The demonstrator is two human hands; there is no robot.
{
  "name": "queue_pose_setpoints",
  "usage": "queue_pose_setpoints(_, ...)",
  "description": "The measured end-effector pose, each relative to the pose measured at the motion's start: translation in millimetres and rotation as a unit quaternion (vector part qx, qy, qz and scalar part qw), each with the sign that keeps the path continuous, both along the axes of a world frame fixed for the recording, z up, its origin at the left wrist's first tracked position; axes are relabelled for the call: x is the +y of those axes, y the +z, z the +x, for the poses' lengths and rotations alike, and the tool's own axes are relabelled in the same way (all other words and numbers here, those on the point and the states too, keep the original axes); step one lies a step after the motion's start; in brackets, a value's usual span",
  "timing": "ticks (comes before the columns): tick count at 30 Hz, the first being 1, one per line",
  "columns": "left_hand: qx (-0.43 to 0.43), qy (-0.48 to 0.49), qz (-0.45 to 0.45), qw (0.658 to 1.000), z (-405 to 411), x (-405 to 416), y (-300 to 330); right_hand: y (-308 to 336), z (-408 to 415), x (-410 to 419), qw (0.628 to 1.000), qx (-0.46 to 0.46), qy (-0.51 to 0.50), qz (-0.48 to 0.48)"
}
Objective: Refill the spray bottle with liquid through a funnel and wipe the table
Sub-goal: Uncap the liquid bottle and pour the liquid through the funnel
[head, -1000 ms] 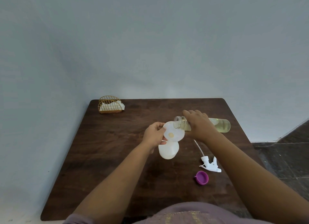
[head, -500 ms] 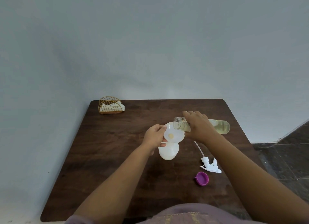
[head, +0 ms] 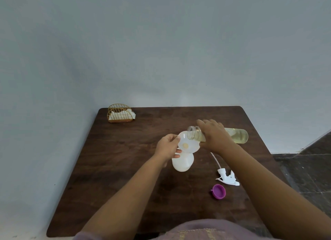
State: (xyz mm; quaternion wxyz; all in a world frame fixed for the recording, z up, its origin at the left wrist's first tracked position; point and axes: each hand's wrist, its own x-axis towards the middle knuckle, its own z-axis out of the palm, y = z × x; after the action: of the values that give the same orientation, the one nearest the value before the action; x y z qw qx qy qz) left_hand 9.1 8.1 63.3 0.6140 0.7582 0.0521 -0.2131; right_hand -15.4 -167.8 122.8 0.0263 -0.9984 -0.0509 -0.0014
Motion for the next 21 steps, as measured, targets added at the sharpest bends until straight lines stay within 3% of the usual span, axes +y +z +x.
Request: queue_pose_setpoints(21,-0.007,0.007,0.006,1.0,2.0,2.6,-0.4,-1.8,2.5,-1.5,1.0,-0.01,0.007,-0.01)
